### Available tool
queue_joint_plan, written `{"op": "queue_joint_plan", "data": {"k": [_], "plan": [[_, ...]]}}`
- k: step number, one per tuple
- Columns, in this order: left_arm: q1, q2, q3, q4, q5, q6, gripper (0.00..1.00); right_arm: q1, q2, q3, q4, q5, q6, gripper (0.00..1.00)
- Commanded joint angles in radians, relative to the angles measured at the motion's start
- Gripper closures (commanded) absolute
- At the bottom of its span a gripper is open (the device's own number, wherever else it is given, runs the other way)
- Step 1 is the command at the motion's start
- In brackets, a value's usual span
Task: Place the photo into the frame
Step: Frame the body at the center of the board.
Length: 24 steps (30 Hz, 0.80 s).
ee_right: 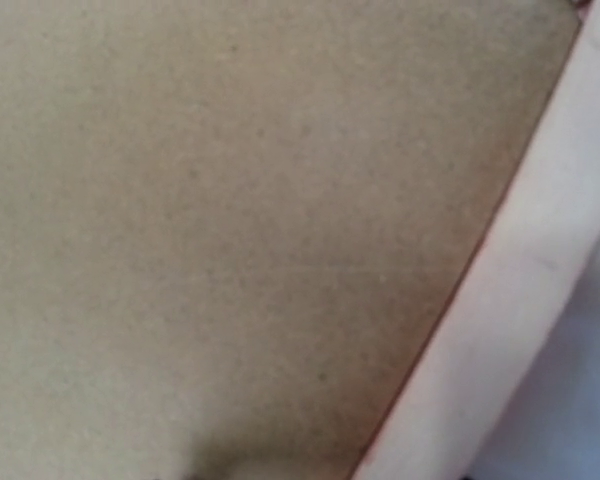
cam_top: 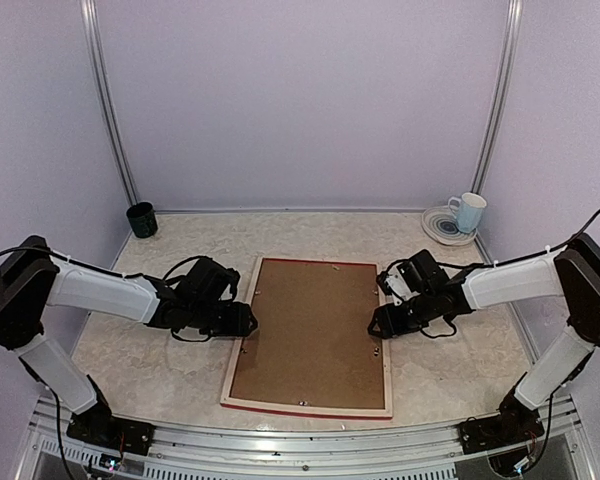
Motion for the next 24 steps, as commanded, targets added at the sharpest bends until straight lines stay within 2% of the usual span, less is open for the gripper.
{"op": "queue_joint_plan", "data": {"k": [1,17,24], "plan": [[0.007,0.032,-0.014,0.090,0.063,0.023,0.42,0.008,0.044,0.055,0.035,-0.030,0.006,0.40],[0.061,0.069,-0.033,0.202,0.123,0.029,0.38,-0.053,0.256,0.289,0.009,-0.032,-0.020,0.39],[0.089,0.062,-0.075,0.271,0.127,0.036,0.35,-0.061,0.206,0.302,-0.055,-0.015,-0.039,0.34]]}}
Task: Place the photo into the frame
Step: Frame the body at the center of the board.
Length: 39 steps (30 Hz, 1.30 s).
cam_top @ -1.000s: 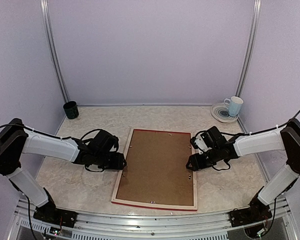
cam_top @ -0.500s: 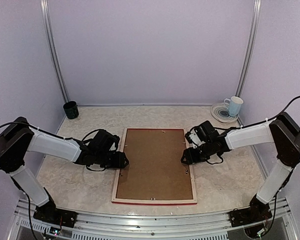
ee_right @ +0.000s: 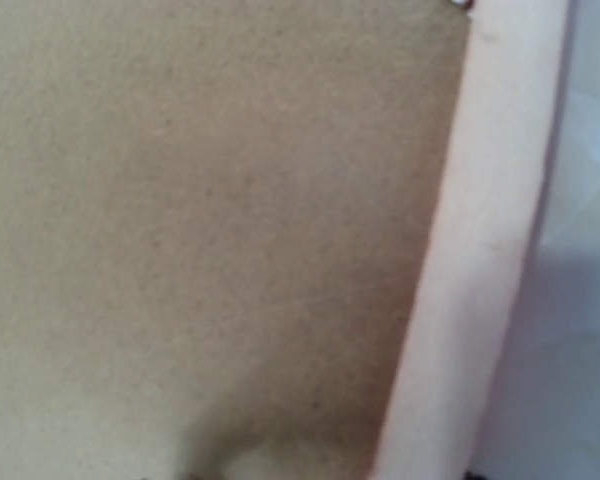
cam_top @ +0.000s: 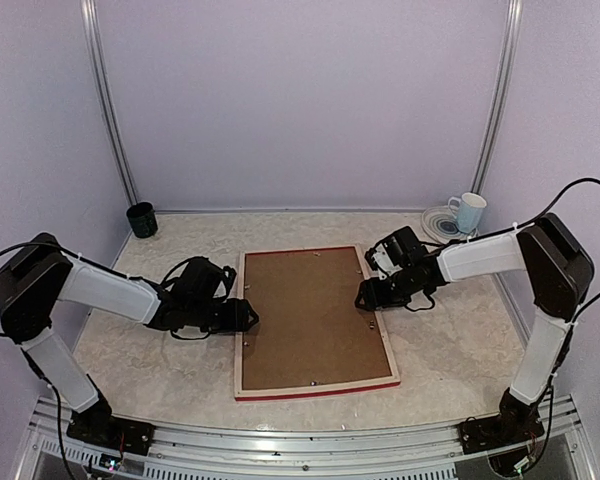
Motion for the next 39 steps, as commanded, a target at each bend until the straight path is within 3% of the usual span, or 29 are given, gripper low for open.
{"op": "queue_joint_plan", "data": {"k": [1,8,16,39], "plan": [[0.017,0.001,-0.037,0.100,0.035,0.028,0.34,0.000,-0.056,0.004,-0.053,-0.028,-0.032,0.34],[0.030,0.000,-0.074,0.175,0.051,0.043,0.23,0.005,-0.192,-0.079,-0.115,-0.027,-0.037,0.33],[0.052,0.020,-0.108,0.240,0.078,0.044,0.01,0.057,-0.235,-0.152,-0.147,0.040,0.007,0.30],[0.095,0.045,-0.130,0.274,0.137,0.015,0.01,0.104,-0.179,-0.131,-0.150,0.105,0.063,0.45]]}}
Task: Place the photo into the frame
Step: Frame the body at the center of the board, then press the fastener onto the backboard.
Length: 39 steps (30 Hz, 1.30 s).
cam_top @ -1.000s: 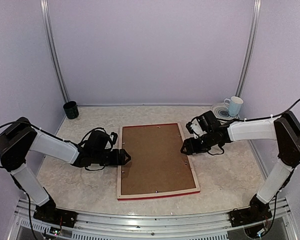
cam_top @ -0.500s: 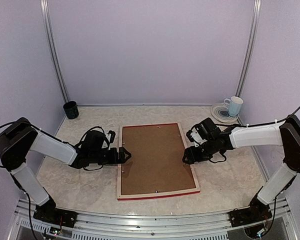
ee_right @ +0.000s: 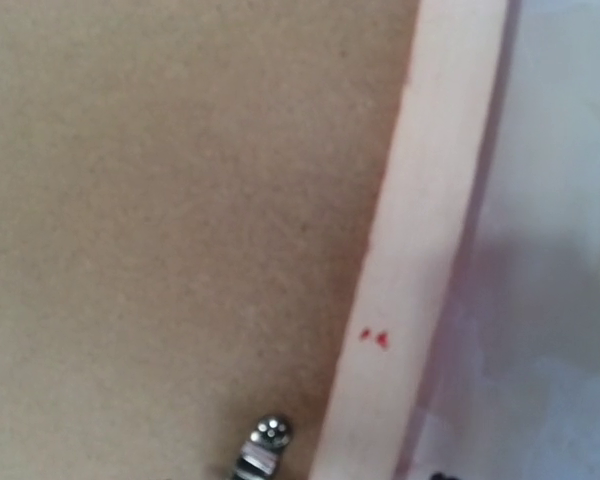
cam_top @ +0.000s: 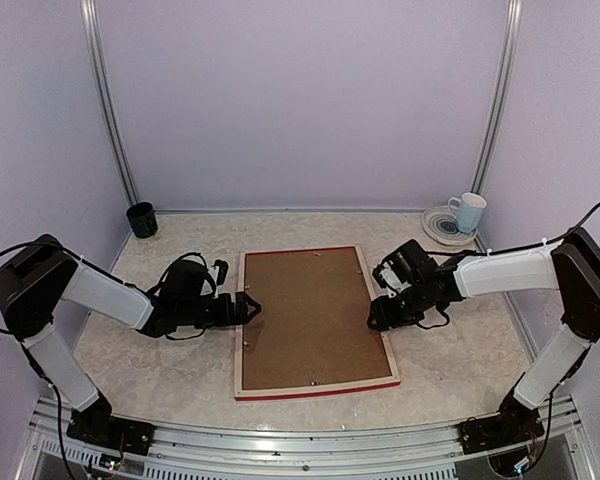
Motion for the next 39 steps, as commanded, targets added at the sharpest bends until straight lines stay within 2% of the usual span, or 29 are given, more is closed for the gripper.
{"op": "queue_joint_plan", "data": {"k": [1,39], "plan": [[0.008,0.038,-0.015,-0.028,0.028,-0.011,0.01,0.015,0.021,0.016,-0.010,0.024,0.009,0.46],[0.013,0.074,-0.009,-0.010,0.071,-0.017,0.02,0.030,0.090,0.056,0.005,0.075,0.018,0.51]]}}
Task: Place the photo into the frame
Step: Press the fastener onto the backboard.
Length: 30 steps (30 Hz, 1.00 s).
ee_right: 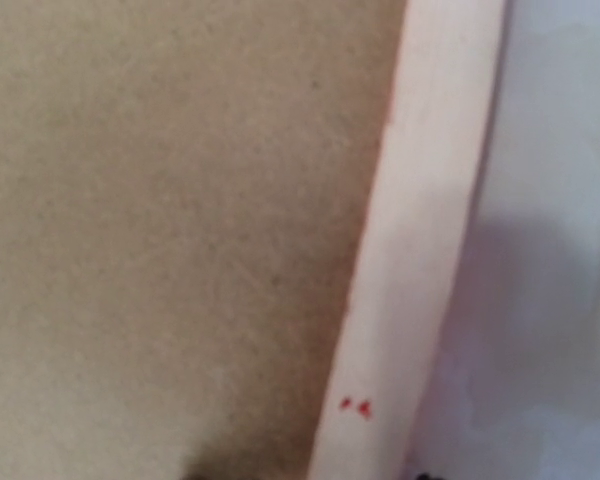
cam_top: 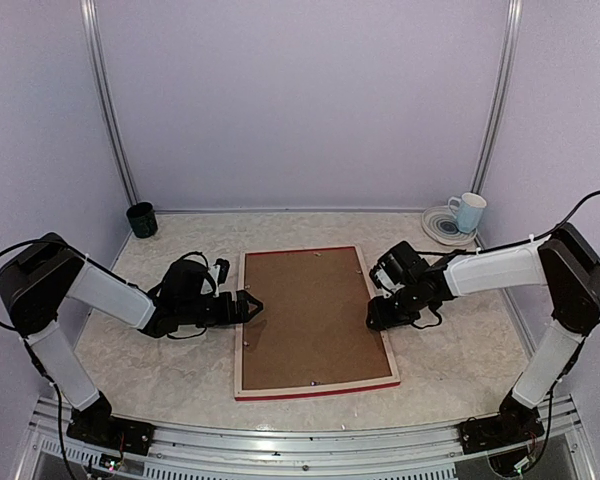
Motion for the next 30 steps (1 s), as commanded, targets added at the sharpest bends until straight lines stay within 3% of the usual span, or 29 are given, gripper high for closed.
{"op": "queue_joint_plan", "data": {"k": [1,30], "plan": [[0.004,0.040,-0.009,-0.078,0.026,-0.014,0.02,0.013,0.025,0.017,0.003,0.012,0.003,0.52],[0.008,0.047,-0.007,-0.079,0.034,-0.015,0.03,0.016,0.016,0.043,-0.077,0.073,-0.050,0.62]]}}
